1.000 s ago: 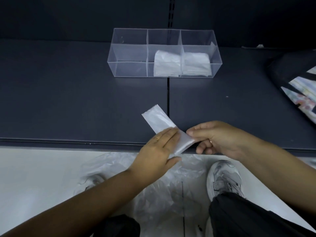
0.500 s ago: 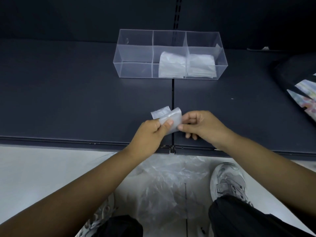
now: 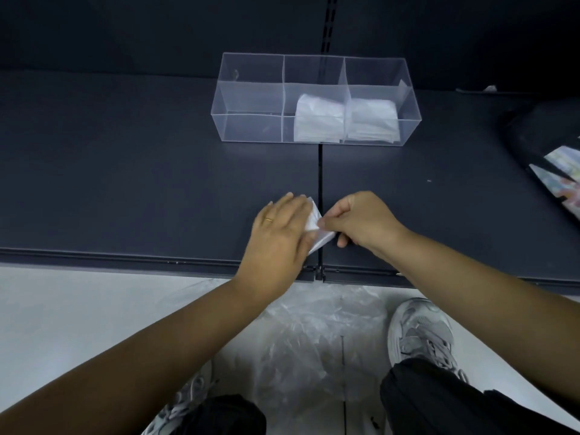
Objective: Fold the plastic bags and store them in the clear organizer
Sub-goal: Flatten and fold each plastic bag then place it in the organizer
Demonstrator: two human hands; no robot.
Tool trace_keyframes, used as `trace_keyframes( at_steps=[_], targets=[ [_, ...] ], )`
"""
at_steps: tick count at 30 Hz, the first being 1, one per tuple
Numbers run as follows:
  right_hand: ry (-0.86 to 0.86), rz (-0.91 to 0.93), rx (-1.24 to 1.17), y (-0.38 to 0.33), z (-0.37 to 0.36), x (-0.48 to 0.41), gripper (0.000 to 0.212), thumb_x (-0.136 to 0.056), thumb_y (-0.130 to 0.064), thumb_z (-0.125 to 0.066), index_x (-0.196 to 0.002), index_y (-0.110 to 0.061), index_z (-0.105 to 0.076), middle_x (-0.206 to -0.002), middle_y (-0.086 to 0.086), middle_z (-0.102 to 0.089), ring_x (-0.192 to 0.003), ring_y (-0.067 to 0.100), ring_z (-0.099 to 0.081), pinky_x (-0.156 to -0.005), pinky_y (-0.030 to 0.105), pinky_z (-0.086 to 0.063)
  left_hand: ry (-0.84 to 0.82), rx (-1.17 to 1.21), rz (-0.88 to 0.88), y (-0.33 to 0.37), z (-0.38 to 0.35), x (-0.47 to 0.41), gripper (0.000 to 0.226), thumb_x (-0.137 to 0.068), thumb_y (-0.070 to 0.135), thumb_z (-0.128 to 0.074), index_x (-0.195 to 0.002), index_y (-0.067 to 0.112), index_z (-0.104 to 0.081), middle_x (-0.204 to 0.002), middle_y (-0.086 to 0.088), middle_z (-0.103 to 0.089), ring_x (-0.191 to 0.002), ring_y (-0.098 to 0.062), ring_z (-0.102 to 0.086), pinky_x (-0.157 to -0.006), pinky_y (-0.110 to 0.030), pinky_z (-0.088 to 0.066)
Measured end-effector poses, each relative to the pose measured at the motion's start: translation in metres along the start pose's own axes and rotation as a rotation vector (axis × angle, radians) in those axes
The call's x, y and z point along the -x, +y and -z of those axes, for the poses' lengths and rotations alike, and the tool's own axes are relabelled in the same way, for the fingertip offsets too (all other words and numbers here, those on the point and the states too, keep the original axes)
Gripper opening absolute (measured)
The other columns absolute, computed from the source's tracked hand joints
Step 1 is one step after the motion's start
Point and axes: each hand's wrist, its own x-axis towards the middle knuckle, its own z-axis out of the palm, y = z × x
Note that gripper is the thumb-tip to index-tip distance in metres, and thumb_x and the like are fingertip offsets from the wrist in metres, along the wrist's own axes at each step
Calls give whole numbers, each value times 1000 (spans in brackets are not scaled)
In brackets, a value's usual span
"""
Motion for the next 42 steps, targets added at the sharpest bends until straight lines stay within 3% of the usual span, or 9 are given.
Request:
trace_keyframes(
  at_steps=[3, 12, 18, 23, 26, 28, 30, 34, 42],
  targets=[
    [18, 34, 43, -1, -2, 1, 17, -80, -15, -72, -66, -23, -67, -52, -3, -66, -42, 6, -56, -52, 22, -44, -173, -242, -7, -8, -11, 5, 62, -100, 49, -22, -152, 15, -19, -160, 1, -17, -148, -17, -6, -119, -42, 3],
    [207, 250, 332, 19, -18, 27, 19, -78, -34, -76, -75, -26, -59, -89, -9, -49, -85, 10, -51, -70, 23, -39, -258, -401, 123, -13, -12, 6, 86, -85, 69, 5, -152, 15, 4, -162, -1, 2, -148, -18, 7, -117, -48, 11],
    [206, 191, 29, 2, -20, 24, 19, -78, -23, -74, -68, -26, -58, -69, -10, -63, -61, 3, -57, -60, 20, -47, -306, -417, 244, -1, -11, 10, 90, -78, 71, 12, -143, 10, 25, -159, -7, 19, -145, -20, 20, -117, -48, 13],
    [85, 245, -31, -6, -10, 23, 27, -78, -3, -71, -73, -21, -51, -69, -4, -59, -62, 7, -52, -64, 24, -46, -303, 145, 359, -2, 19, -1, 115, -63, 86, -11, -152, 16, 10, -160, 3, 13, -145, -9, 17, -115, -36, 15],
    [7, 429, 130, -17, 7, 30, 26, -79, -6, -73, -76, -23, -53, -71, -7, -62, -59, 2, -51, -59, 16, -42, -301, 247, 156, -7, 46, -22, 113, -65, 82, -42, -153, 26, 2, -155, 18, 0, -143, 1, 9, -116, -28, 7],
    [-21, 515, 167, -28, 16, 33, 26, -79, -5, -73, -81, -25, -56, -76, -10, -66, -62, 3, -55, -61, 17, -45, -383, 291, 107, -9, 57, -37, 86, -71, 61, -69, -145, 31, -35, -141, 19, -39, -131, 2, -30, -108, -21, -23],
    [-38, 516, 157, -36, 25, 32, 27, -79, -9, -75, -92, -27, -60, -79, -13, -68, -65, 2, -56, -65, 14, -45, -382, 444, 139, -10, 60, -46, 31, -76, 37, -78, -104, 26, -69, -93, 12, -68, -85, -3, -58, -74, -20, -44],
    [-57, 438, 95, -47, 40, 15, 8, -80, -18, -76, -82, -21, -70, -74, 0, -68, -61, 2, -55, -62, 15, -44, -170, 562, 174, -12, 58, -54, 16, -80, 25, -76, -68, 27, -66, -55, 16, -55, -50, 1, -46, -49, -13, -33],
    [232, 288, -75, -82, 90, -86, 13, -81, -18, -75, -89, -10, -69, -81, 0, -65, -72, 6, -57, -69, 12, -49, 122, 582, 394, -39, 61, -67, 16, -83, 23, -73, -68, 29, -69, -66, 13, -69, -61, 3, -60, -61, -6, -44]
  ],
)
